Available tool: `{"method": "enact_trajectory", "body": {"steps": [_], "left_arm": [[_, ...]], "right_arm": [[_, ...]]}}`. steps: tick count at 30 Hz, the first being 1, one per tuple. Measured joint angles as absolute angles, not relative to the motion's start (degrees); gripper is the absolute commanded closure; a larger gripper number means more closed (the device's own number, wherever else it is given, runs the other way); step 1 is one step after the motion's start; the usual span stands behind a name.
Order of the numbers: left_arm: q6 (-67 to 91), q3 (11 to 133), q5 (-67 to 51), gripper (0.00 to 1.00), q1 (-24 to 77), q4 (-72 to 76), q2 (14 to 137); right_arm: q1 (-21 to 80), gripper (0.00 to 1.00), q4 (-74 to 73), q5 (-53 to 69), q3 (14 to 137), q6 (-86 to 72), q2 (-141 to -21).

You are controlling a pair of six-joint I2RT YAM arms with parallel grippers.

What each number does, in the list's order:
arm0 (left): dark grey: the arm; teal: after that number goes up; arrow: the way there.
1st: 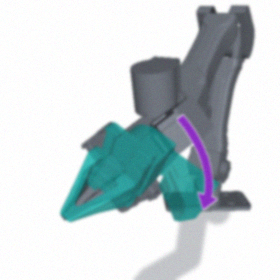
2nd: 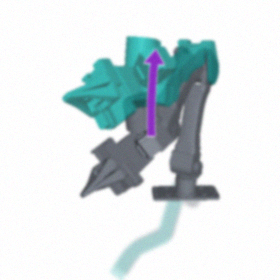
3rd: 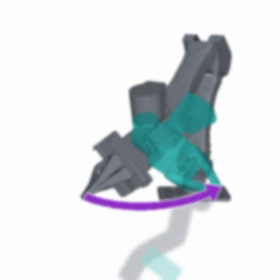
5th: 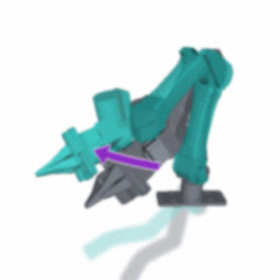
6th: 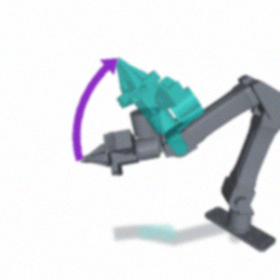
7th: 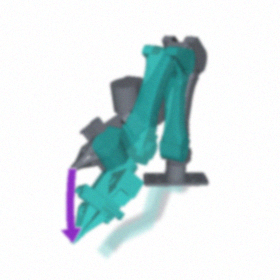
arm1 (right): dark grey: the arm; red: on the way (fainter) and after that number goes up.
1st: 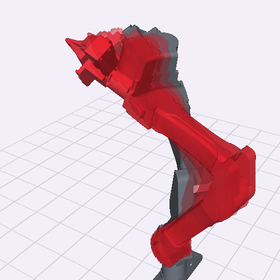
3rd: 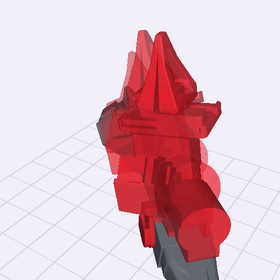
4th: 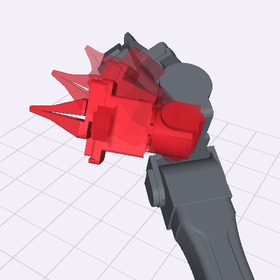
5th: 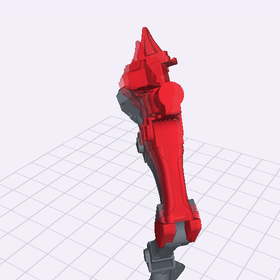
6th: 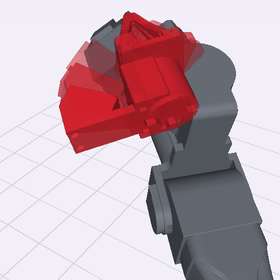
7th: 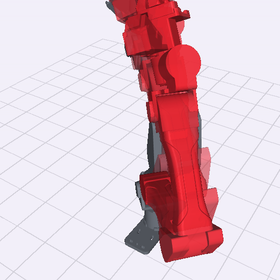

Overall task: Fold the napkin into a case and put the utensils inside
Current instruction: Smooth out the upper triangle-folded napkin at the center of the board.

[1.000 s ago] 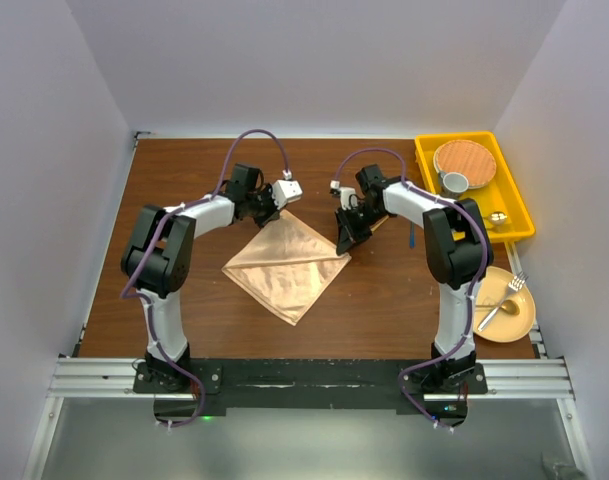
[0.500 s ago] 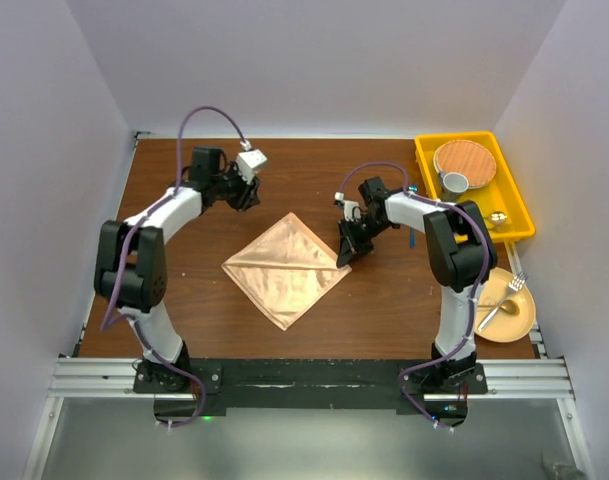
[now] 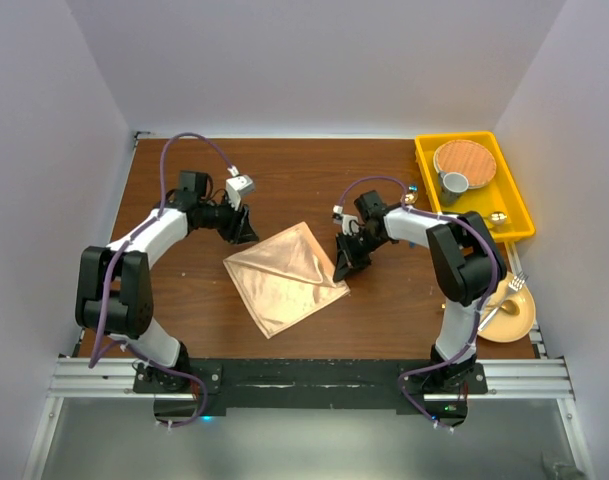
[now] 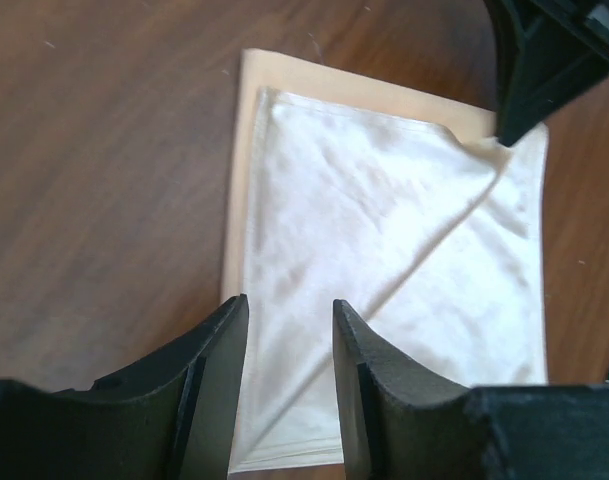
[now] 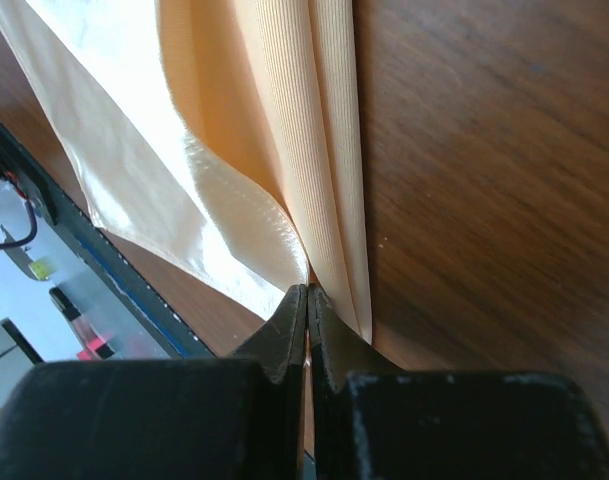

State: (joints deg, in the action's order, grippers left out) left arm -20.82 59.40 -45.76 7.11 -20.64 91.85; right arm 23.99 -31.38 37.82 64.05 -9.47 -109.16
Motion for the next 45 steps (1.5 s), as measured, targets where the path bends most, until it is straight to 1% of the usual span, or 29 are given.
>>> {"method": "enact_trajectory", "body": {"steps": [7,18,20,21,22,24,25,27,28,29,31,32,33,35,37,38,39,40,41,42,44,45], "left_arm": [[-17.3,56.7,-48.7,0.55,7.1,-20.7,90.8],[-14.5,56.3,-48.6,0.57,7.1,-17.8,90.5],[-14.3,56.3,-48.6,0.56,7.1,-17.6,90.5],[-14.2,56.3,-48.6,0.55,7.1,-17.5,90.5],[-14.1,56.3,-48.6,0.54,7.1,-17.5,90.5],[-14.0,56.3,-48.6,0.52,7.1,-17.5,90.5],[-13.9,56.3,-48.6,0.48,7.1,-17.6,90.5],[-13.8,56.3,-48.9,0.44,7.1,-17.7,90.5],[-13.6,56.3,-49.4,0.38,7.1,-18.0,90.5],[-13.5,56.3,-49.8,0.31,7.1,-18.2,90.5],[-13.2,56.2,-51.2,0.29,7.1,-18.8,90.4],[-12.7,55.8,-52.0,0.29,7.1,-18.9,90.1],[-12.4,55.3,-52.6,0.29,7.1,-19.0,89.5],[-10.8,54.1,-54.1,0.3,7.1,-19.0,88.2],[-8.3,53.3,-55.6,0.35,7.1,-18.2,87.3],[-6.4,52.8,-56.6,0.39,7.1,-17.1,87.2],[-4.7,52.5,-57.4,0.47,7.1,-16.2,87.2],[-3.3,52.1,-58.0,0.5,7.1,-15.2,87.3],[-1.3,51.7,-59.0,0.57,7.0,-14.1,87.6],[0.3,51.6,-59.7,0.6,7.0,-13.4,88.2],[2.6,51.6,-60.9,0.66,7.0,-11.8,89.9],[3.8,51.6,-61.4,0.67,7.0,-11.0,91.1]], "right_arm": [[23.6,1.0,-31.6,36.5,64.9,-9.6,-108.1],[23.3,1.0,-31.4,33.5,64.7,-11.0,-106.8],[23.3,0.96,-31.5,32.9,64.4,-11.1,-106.8],[23.3,0.93,-31.5,32.6,64.3,-11.1,-106.8],[23.3,0.85,-31.7,32.4,64.2,-11.1,-106.8],[23.3,0.78,-31.7,32.1,64.2,-11.3,-106.7],[23.3,0.7,-31.9,31.9,64.2,-11.4,-106.6],[23.3,0.58,-32.2,31.4,64.2,-11.5,-106.0],[23.3,0.54,-32.6,31.0,64.2,-11.1,-105.2],[23.3,0.47,-32.9,30.9,64.2,-11.1,-104.5],[23.3,0.41,-33.3,31.0,64.2,-10.9,-102.2],[23.3,0.37,-33.3,31.1,64.2,-10.5,-100.8],[23.3,0.35,-33.3,31.2,64.4,-10.3,-99.3],[23.3,0.35,-33.0,32.0,64.8,-10.0,-96.5],[23.3,0.37,-31.4,33.3,65.3,-10.3,-94.1],[23.4,0.38,-30.3,34.3,65.7,-10.8,-93.5],[23.7,0.41,-28.5,35.7,66.3,-11.6,-93.3],[24.0,0.43,-27.4,36.4,66.7,-12.0,-93.4],[24.6,0.45,-25.9,37.6,67.2,-12.8,-94.0],[25.1,0.49,-25.1,38.3,67.6,-13.4,-94.5],[26.9,0.52,-22.5,40.2,67.9,-15.0,-96.3],[27.7,0.54,-21.4,41.0,67.9,-16.0,-97.4]]}}
